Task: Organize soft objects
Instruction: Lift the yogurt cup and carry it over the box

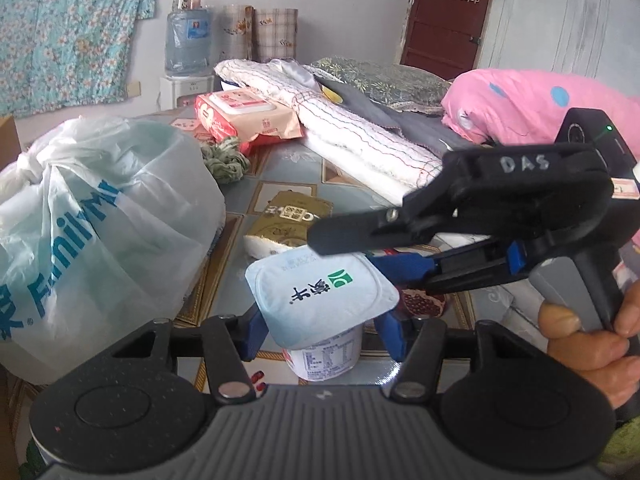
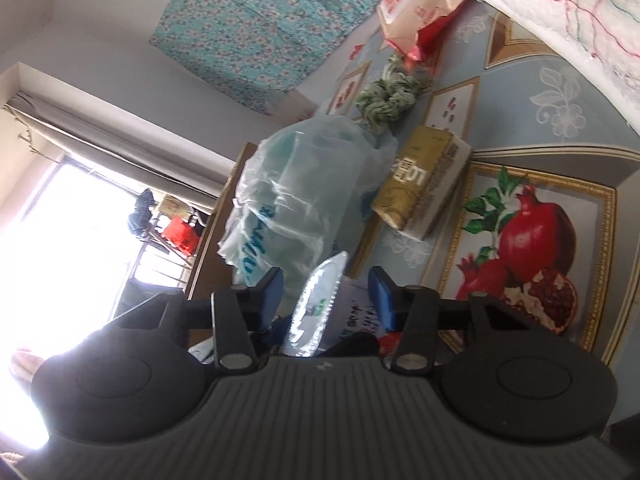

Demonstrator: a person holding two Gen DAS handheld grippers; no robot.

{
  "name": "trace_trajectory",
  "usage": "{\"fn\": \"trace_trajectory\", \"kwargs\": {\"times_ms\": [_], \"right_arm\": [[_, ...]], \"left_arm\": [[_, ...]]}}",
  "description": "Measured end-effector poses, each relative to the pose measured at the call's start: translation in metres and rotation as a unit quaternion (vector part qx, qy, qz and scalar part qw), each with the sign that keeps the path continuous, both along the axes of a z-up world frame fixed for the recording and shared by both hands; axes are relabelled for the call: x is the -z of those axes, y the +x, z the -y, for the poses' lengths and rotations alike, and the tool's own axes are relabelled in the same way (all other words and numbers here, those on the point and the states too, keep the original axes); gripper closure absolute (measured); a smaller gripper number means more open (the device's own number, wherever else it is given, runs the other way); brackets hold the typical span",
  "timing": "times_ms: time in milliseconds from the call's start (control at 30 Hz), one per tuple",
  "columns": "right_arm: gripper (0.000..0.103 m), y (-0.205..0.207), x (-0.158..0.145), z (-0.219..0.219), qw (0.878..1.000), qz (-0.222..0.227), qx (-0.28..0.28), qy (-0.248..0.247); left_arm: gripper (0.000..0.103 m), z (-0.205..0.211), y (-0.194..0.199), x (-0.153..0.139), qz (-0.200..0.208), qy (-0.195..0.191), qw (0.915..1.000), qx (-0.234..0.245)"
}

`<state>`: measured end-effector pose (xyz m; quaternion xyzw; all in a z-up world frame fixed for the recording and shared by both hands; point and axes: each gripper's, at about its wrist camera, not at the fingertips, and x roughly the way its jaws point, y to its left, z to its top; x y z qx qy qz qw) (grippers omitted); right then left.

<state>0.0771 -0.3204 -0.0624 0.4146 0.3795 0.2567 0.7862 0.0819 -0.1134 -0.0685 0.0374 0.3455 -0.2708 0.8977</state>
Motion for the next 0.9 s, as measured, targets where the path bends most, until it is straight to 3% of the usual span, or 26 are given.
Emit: {"fn": "trace_trajectory", "kwargs": {"times_ms": [167, 433, 667, 900], "right_arm": [[0.071, -0.003, 0.003, -0.002, 1.000, -0.005, -0.003, -0.016], [0.071, -0.012, -0.010, -0.004, 1.000, 0.013, 0.003, -0.015], [0.071, -0.015, -0.058, -0.019, 0.997, 0.065, -0.021, -0.026], [0.071, 0.010, -0.126, -0.081, 0.984, 0.129, -0.120, -0.030]], "left_arm": [[0.053, -0.003, 0.000, -0.002, 0.010, -0.002, 0.9999, -0.012], [0.053, -0.009, -0.011, -0.014, 0.033, -0.013, 0.9992, -0.016], [0.053, -0.023, -0.030, -0.057, 0.081, -0.019, 0.9956, -0.043], [0.053, -0.074, -0.052, -0.118, 0.142, -0.002, 0.9818, -0.126]]}}
